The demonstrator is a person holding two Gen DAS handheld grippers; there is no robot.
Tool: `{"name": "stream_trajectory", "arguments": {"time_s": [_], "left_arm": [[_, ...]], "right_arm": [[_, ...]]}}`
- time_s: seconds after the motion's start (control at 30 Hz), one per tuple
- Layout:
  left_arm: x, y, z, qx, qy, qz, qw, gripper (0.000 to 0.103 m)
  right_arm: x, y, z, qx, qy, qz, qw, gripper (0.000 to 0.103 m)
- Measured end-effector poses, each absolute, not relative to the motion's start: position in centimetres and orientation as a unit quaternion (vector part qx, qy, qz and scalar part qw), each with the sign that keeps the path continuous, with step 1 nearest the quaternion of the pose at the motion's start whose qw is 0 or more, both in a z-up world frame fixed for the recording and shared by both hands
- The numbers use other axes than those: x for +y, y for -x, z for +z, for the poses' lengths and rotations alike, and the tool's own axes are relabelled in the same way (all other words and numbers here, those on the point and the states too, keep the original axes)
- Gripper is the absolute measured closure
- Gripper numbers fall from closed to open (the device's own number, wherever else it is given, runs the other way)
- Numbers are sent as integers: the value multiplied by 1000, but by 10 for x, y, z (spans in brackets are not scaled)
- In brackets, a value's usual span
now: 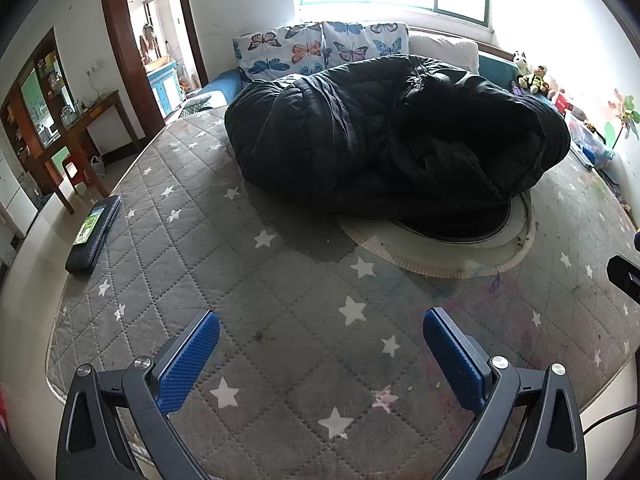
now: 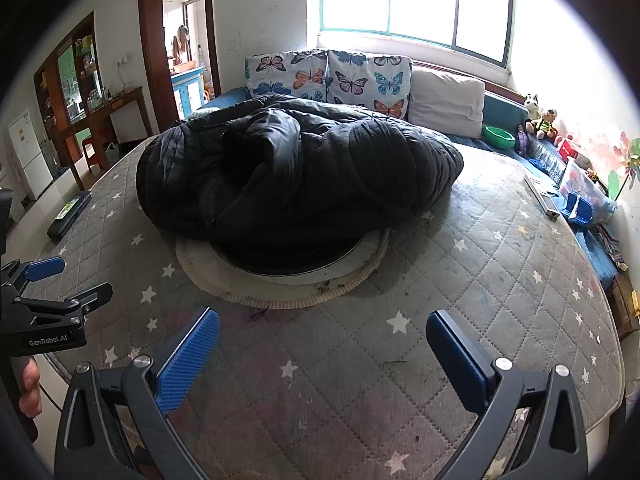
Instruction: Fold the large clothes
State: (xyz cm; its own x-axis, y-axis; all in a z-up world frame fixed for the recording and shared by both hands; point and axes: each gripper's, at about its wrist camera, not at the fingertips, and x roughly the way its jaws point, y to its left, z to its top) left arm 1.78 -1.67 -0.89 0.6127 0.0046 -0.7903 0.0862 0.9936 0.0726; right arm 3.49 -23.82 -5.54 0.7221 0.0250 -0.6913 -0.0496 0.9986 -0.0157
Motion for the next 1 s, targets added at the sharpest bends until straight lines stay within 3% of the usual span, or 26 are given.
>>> {"name": "stream_trajectory", "arguments": {"time_s": [1.0], "left_arm": [[-19,-27,-11,445,-58,-19,894,0]], "right_arm": [[-243,-41,-58,378,7,28,925,0]]}}
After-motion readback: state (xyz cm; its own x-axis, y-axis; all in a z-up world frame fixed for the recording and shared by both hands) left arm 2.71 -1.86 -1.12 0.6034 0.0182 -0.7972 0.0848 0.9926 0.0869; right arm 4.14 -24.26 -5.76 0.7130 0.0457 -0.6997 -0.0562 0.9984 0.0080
